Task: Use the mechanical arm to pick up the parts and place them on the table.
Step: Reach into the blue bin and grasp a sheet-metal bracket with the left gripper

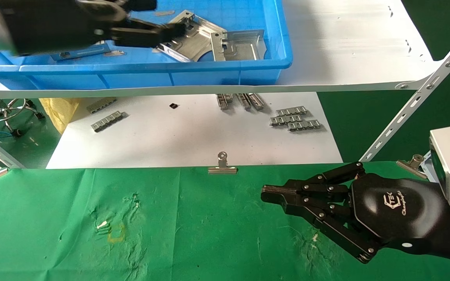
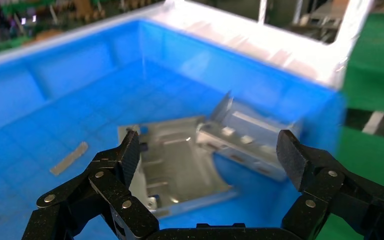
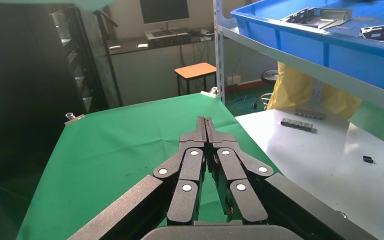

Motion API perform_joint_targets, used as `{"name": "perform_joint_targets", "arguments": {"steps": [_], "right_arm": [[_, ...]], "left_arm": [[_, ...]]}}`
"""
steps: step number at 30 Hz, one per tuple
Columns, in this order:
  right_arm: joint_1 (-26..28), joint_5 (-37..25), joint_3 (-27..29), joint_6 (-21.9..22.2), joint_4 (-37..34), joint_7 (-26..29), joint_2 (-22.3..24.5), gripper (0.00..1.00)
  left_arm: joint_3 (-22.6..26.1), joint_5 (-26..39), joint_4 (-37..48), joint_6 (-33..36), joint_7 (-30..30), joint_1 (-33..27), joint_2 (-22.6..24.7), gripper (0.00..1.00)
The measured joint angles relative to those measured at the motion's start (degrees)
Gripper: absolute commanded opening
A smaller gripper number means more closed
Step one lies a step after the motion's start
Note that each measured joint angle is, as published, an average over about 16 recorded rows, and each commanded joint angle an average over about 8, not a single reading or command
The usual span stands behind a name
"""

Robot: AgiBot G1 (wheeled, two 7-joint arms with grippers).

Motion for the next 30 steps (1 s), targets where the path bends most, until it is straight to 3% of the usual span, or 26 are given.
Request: {"name": "perform_joint_targets", "arguments": {"steps": [6, 8, 14, 15, 30], "right_arm": [[0.0, 0.0, 0.0, 0.0, 0.0, 0.0, 0.0, 0.00], [0.0, 0.0, 0.0, 0.0, 0.0, 0.0, 0.0, 0.00], [0.0, 0.0, 0.0, 0.0, 0.0, 0.0, 0.0, 0.00], [0.0, 0.0, 0.0, 0.0, 0.0, 0.0, 0.0, 0.00], [0.0, 0.0, 0.0, 0.0, 0.0, 0.0, 0.0, 0.00]], "left_arm": [[3.0, 4.9, 10.7, -2.4, 2.0, -5.8, 5.1, 1.00], [3.6, 6.0, 13.3, -3.0, 2.6, -7.2, 6.2, 0.83], [4.9, 8.1, 18.8, -4.5, 4.5, -9.9, 8.1, 0.08], [5.0, 8.3, 19.4, -4.7, 4.7, -10.3, 8.4, 0.02], [5.9, 9.9, 25.3, -9.9, 7.3, -12.2, 11.2, 0.00]]}}
